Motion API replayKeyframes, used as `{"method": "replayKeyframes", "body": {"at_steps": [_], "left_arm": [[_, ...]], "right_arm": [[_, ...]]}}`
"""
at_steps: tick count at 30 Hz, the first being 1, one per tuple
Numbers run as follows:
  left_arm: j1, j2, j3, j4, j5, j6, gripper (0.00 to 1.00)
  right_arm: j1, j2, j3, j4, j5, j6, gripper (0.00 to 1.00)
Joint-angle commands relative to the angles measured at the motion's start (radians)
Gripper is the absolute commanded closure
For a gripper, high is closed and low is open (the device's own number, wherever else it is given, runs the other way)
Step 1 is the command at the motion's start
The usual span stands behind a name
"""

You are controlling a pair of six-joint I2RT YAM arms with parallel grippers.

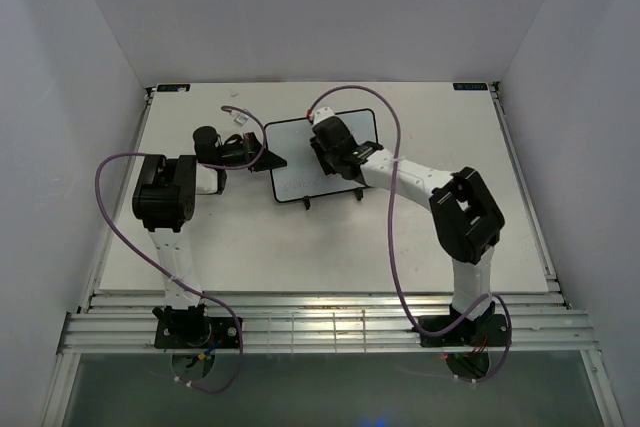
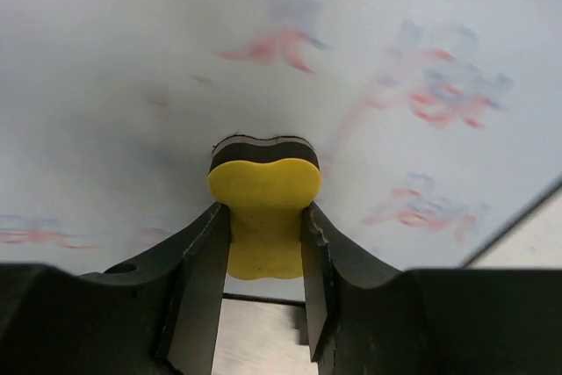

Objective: Erase the whiteboard

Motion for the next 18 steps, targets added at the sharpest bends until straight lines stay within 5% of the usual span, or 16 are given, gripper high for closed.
{"method": "replayKeyframes", "body": {"at_steps": [1, 18], "left_arm": [[-0.015, -0.119, 0.042, -0.044, 0.086, 0.028, 1.00], [-0.001, -0.292, 0.053, -0.059, -0.045, -0.012, 1.00]], "right_arm": [[-0.122, -0.080, -0.135, 0.085, -0.027, 0.053, 0.71], [-0.149, -0.538, -0.353, 0.083, -0.053, 0.032, 0.71]]}}
